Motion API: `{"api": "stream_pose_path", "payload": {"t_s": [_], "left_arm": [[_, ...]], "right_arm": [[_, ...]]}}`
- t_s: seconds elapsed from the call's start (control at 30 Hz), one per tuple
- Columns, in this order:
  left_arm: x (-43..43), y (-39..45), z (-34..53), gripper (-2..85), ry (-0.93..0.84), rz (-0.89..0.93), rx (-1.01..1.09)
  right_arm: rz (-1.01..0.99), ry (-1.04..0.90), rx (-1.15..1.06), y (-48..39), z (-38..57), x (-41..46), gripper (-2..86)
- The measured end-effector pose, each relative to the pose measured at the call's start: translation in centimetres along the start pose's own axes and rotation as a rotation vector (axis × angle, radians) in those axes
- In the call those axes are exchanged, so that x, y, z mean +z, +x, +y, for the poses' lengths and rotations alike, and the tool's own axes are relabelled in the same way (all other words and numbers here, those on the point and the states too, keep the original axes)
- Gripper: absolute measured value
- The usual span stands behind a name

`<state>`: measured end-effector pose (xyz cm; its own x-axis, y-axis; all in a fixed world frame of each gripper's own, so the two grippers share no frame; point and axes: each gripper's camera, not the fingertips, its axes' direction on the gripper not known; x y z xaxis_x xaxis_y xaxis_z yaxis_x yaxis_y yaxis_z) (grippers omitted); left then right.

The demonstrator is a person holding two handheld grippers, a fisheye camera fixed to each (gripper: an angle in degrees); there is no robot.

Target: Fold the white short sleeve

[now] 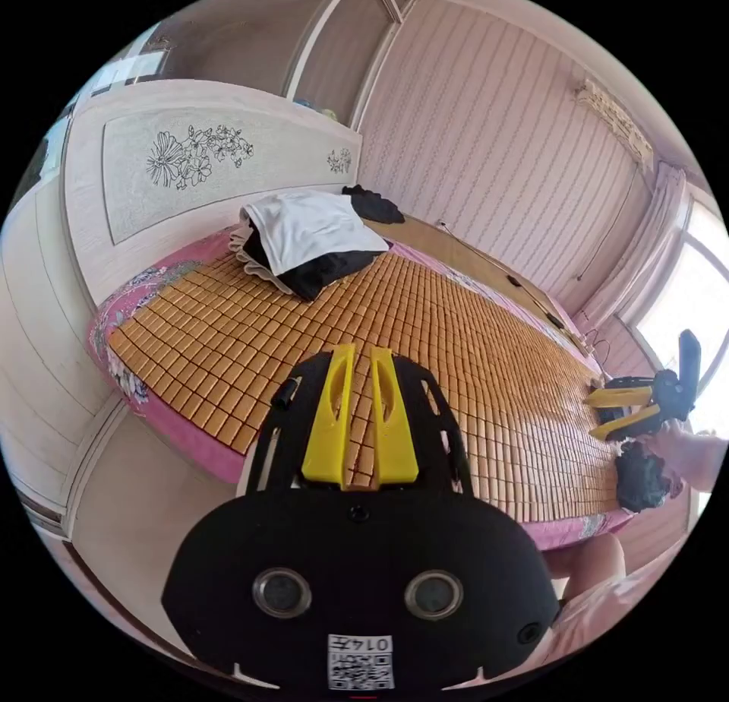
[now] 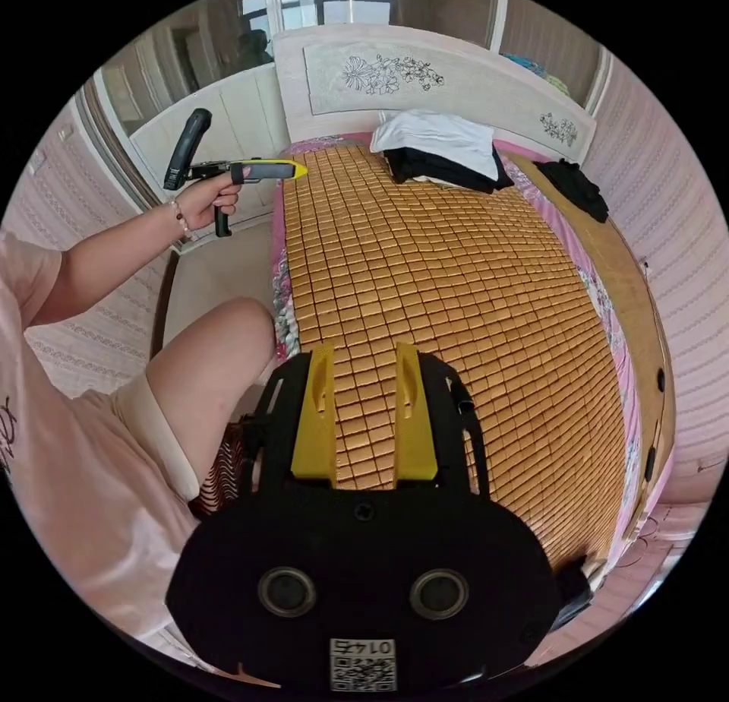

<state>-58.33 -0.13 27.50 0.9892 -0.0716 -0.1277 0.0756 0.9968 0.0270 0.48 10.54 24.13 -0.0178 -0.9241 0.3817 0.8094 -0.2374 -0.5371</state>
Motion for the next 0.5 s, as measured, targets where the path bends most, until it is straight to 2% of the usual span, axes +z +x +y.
{"api": "stream_pose_path", "payload": {"t_s": [0.1, 0.2, 0.33, 0.5], "left_arm": [[2.9, -5.2, -4.1, 4.7, 0.023, -0.033, -0.105], [6.1, -9.6, -7.8, 8.4, 0.032, -0.040, -0.171], [10.7, -15.1, -11.0, 11.8, 0.001, 0.024, -0.281], [13.4, -17.3, -11.6, 5.5, -0.052, 0.166, -0.312]], "right_arm": [[-0.031, -0.011, 0.031, 3.7, -7.7, -0.9, 13.0], [-0.135, 0.071, 0.110, 6.0, -11.6, -0.6, 12.9], [-0.121, 0.004, 0.095, 8.5, -17.7, 1.9, 13.2], [-0.076, 0.068, 0.082, 12.4, -26.7, 2.0, 12.7]]}}
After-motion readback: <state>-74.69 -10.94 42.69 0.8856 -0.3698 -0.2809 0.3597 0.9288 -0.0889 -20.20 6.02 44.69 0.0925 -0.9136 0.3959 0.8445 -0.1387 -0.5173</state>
